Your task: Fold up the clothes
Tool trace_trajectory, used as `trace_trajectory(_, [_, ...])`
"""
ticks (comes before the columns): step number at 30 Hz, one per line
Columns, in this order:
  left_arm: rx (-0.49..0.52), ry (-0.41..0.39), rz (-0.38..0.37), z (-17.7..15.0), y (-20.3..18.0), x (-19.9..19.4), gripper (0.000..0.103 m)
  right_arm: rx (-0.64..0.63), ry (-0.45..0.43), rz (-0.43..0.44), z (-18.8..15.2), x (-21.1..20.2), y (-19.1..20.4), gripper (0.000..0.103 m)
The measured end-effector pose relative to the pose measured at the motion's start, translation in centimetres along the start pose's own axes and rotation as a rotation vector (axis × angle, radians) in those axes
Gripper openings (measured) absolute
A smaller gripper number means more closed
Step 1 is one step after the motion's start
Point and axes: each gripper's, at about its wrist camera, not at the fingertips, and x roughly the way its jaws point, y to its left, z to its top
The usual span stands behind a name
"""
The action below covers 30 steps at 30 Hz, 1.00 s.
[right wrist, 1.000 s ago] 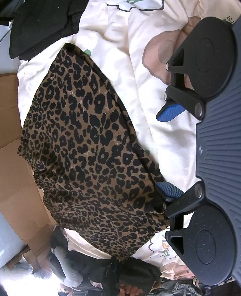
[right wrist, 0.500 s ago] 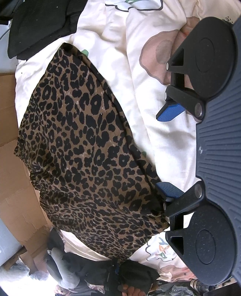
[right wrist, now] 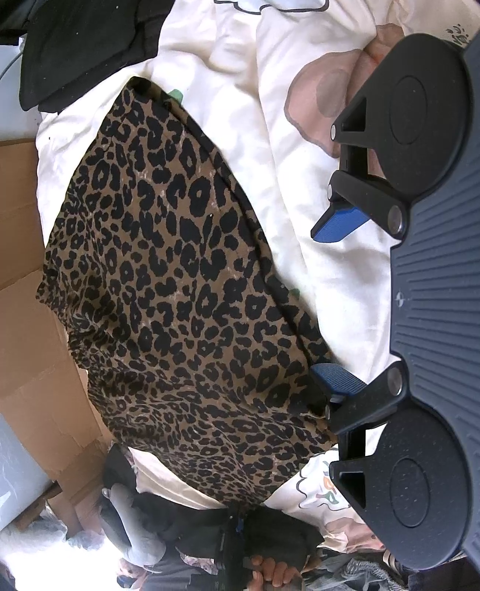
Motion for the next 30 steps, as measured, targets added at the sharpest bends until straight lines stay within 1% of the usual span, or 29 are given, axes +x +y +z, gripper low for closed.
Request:
trace_trajectory(1, [-0.003, 0.006, 0.0, -0.1, 0.1, 0.0, 0.007, 0.0, -0.005, 0.0, 0.0, -0.1, 0.0, 0.078])
trace_trajectory(3, [-0.009, 0.01, -0.008, -0.5, 0.4, -0.3, 0.005, 0.004, -0.015, 0.005, 0.1, -0.2, -0.1, 0.078])
trace_trajectory(8, [0.032, -0.015, -0.009, -0.7, -1.2, -2.7, 0.004, 0.017, -0.039, 0.019, 0.4, -0.3, -0.1, 0.078])
trace_trajectory(11, [0.046, -0.037, -0.028, -0.7, -3.0, -4.8, 0.004, 0.017, -0.054, 0.033, 0.6, -0.2, 0.2, 0.078])
trace_trajectory(13, [0.074, -0.045, -0.028, -0.7, -4.4, -6.0, 0.004, 0.015, -0.064, 0.043, 0.8, -0.3, 0.4, 0.078])
trace_trajectory(18, [0.081, -0.05, -0.031, -0.6, -7.1, -7.8, 0.004, -0.002, -0.086, 0.062, 1.2, -0.7, 0.6, 0.078])
trace_trajectory(21, [0.094, -0.045, -0.029, -0.8, -8.8, -8.1, 0.004, -0.013, -0.089, 0.08, 1.4, -0.9, 0.9, 0.078])
trace_trajectory(25, [0.142, -0.036, -0.031, -1.3, -11.7, -8.0, 0.004, -0.045, -0.095, 0.097, 1.6, -1.0, 1.5, 0.078])
trace_trajectory(27, [0.168, -0.022, -0.008, -1.4, -13.0, -7.8, 0.004, -0.06, -0.102, 0.105, 1.7, -1.1, 1.9, 0.078])
trace_trajectory(30, [0.18, -0.006, -0.015, -1.6, -14.5, -7.6, 0.004, -0.082, -0.117, 0.111, 2.3, -1.3, 2.3, 0.078])
